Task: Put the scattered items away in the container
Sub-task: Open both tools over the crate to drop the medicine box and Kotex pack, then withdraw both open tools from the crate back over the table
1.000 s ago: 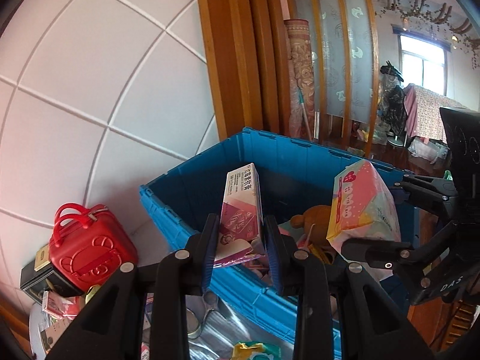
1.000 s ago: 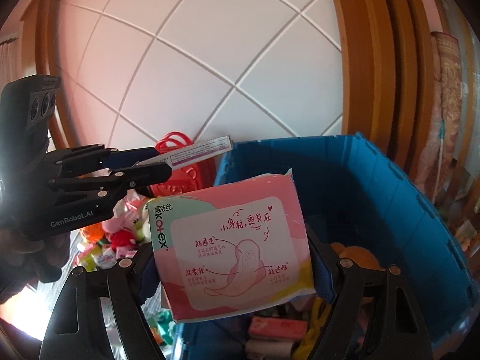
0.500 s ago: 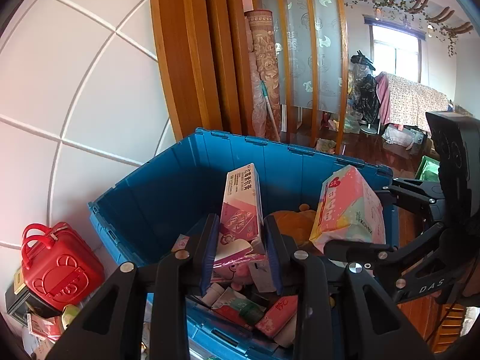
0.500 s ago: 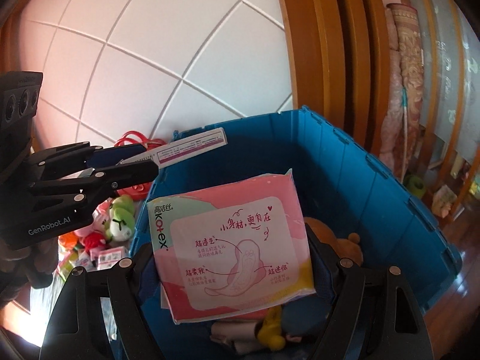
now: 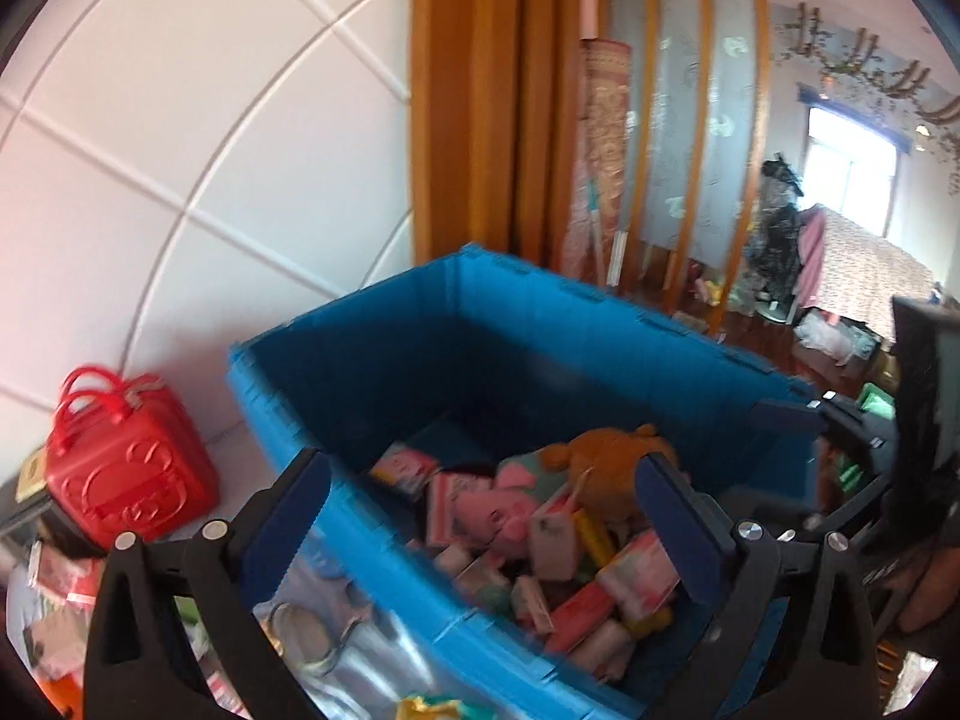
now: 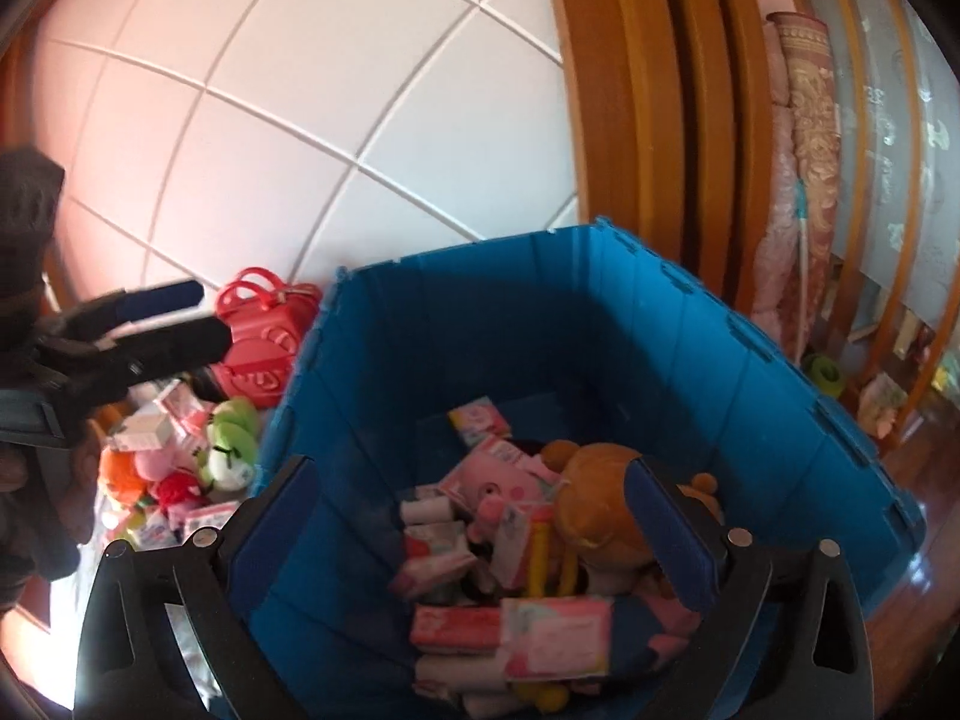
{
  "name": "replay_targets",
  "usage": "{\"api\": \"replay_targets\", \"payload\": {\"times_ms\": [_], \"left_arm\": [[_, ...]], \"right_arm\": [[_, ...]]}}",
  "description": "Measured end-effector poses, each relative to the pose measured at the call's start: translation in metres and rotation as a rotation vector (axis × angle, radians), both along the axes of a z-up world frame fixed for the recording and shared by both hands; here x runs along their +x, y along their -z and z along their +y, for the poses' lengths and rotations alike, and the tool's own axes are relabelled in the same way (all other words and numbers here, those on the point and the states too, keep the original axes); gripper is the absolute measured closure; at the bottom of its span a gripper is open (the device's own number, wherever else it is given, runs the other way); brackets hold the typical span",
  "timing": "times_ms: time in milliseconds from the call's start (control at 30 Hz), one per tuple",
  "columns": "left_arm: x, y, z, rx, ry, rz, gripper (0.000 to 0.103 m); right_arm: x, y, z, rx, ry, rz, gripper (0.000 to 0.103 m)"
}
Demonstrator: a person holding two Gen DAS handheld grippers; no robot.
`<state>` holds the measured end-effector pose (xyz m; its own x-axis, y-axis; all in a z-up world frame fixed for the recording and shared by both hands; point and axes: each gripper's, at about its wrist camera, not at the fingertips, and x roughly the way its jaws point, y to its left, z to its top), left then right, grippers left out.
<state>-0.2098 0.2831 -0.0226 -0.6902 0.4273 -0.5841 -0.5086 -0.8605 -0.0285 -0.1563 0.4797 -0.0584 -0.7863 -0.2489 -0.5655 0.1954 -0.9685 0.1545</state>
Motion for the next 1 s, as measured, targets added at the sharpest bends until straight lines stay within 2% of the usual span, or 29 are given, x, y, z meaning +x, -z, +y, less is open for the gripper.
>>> {"api": "replay_targets", "payload": {"times_ms": [233,367,533,667,1000], "left_arm": [[0.034,0.037,-0.087,-0.058,-0.185,-0.071,0.0],[0.069,0.057,-0.127,-0.101,-0.25,-0.11,0.0],[0.111,0.077,-0.169,-0.118,-0.301,-0.144,0.0],[0.141,0.098,-0.197,-0.133,-0.334,-0.167,0.0],[0.222,0.18,-0.244,-0.149,-0.317,-0.288,0.0]], "right_arm": [[0.006,-0.009,-0.054,-0.031,-0.215,0.058,0.0],[0.022,-0.009,-0.1,-0.018,-0.349,0.068,0.0],[0.054,-0.005,-0.151,-0.011,-0.449,0.062,0.0],[0.077,0.009,-0.186,0.005,-0.481,0.029,0.0],[0.131,0.092,-0.243,0.09,-0.446,-0.148,0.001]]}}
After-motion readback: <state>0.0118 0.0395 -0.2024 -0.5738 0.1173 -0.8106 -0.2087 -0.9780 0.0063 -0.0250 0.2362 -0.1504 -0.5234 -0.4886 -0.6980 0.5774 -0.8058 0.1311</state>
